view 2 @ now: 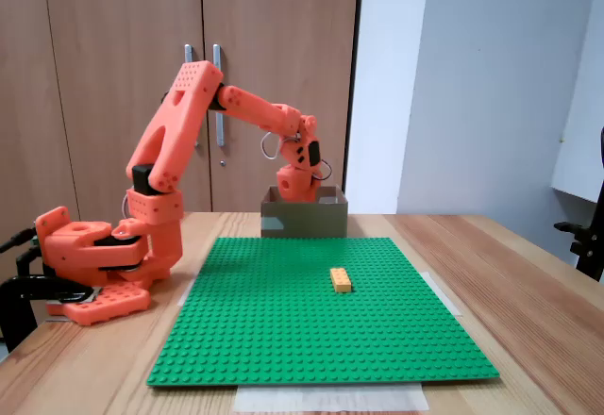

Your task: Pick the red lego block and put it in the box.

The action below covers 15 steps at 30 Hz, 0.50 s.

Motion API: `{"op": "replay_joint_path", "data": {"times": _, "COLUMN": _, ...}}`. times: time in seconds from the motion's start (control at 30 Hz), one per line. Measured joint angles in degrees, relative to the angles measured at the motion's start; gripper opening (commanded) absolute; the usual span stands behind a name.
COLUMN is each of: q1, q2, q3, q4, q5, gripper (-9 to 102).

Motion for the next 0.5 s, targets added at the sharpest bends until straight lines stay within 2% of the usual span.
{"op": "replay_joint_path", "data": {"times": 0.1, "q1": 0.0, "q2": 0.0, "q3": 0.0, "q4": -0.09, "q5": -0.09, "gripper": 23}}
{"op": "replay_joint_path", "data": {"times": 0.13, "q1": 0.0, "q2": 0.0, "q3": 0.09, "q4": -0.18, "q5": -0.62, "gripper": 33}}
{"op": "replay_joint_path", "data": {"times": 0.17, "q1": 0.0, "q2": 0.0, "q3": 0.18, "q4": -0.18, "q5": -0.97, "gripper": 36}}
{"op": "replay_joint_path", "data": {"times": 0.5, "q1": 0.0, "q2": 3.34, "q3": 4.48, "q4": -3.25, "q5": -2.46, "gripper": 35}}
